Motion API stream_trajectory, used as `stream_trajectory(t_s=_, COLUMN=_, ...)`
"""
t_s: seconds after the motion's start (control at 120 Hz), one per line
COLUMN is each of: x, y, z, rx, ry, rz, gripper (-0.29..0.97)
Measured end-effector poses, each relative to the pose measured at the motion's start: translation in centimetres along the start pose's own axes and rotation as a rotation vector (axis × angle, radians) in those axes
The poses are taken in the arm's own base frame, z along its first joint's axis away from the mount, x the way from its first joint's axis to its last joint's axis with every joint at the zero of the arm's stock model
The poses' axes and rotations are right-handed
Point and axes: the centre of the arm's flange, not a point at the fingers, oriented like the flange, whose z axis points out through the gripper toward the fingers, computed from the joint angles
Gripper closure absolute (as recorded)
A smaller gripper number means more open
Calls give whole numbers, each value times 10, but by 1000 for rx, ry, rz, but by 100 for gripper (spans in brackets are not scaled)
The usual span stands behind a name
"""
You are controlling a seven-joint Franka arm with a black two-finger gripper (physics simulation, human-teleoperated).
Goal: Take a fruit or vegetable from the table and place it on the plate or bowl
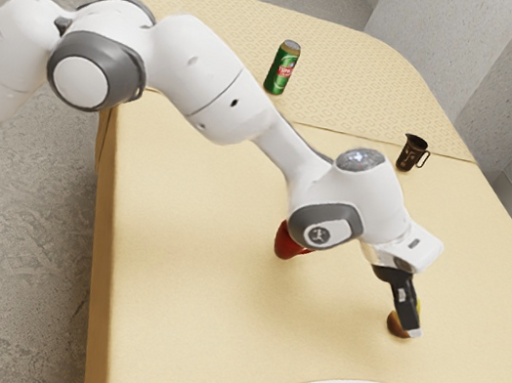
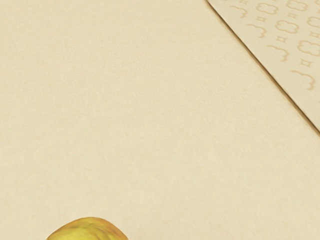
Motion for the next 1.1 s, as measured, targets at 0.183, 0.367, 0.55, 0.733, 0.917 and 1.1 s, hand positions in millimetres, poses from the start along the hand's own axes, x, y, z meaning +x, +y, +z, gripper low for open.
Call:
stream_trajectory(t_s=0.183, x=-3, y=8, z=9, rx=-10, ry=-3, rz=3, gripper=0)
stream_trajectory(t_s=0.367, x=-3, y=8, z=10, rx=-13, ry=1, rz=-7, gripper=0)
stream_trajectory(t_s=0.55, x=-7, y=-4, z=16, rx=-4, ry=1, rz=-29, gripper=0)
stream_trajectory(t_s=0.733, x=-6, y=-7, z=24, rx=-4, ry=7, rz=-35, gripper=0)
stream_trajectory(t_s=0.917, x=-10, y=-17, z=37, rx=4, ry=2, rz=-45, gripper=1)
stream_trajectory(t_s=1.1, x=-15, y=-26, z=51, rx=7, ry=-6, rz=-61, gripper=22)
